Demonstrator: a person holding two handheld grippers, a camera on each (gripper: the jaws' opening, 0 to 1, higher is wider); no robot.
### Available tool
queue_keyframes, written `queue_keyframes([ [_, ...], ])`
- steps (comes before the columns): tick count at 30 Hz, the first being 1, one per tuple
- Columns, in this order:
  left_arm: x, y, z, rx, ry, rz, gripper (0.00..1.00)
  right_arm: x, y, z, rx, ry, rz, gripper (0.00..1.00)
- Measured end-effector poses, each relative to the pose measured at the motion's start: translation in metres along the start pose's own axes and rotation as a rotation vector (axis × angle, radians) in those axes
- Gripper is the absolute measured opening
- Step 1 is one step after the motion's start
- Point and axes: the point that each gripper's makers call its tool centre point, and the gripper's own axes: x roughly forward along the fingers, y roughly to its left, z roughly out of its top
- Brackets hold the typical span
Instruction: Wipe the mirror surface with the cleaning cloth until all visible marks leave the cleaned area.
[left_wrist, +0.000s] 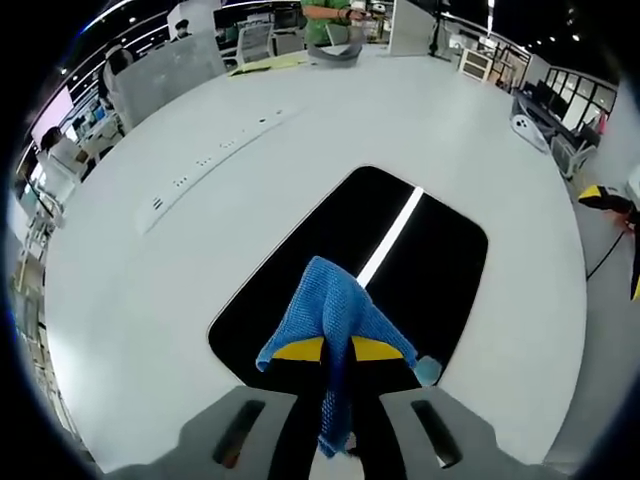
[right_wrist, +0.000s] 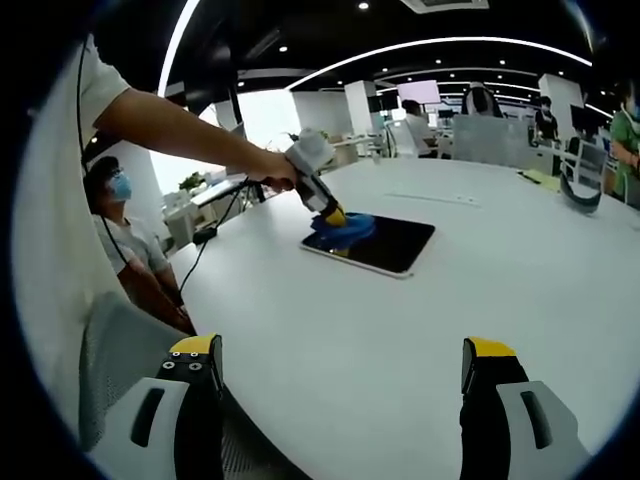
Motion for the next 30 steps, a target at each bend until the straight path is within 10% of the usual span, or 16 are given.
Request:
queue_keyframes([
  [30,0.012,-0.017,0.020,-0.002,0.000,-0.028,0.06,-0.003,-0.004,0.000,0.007,-0.004,-0.014,1.00],
])
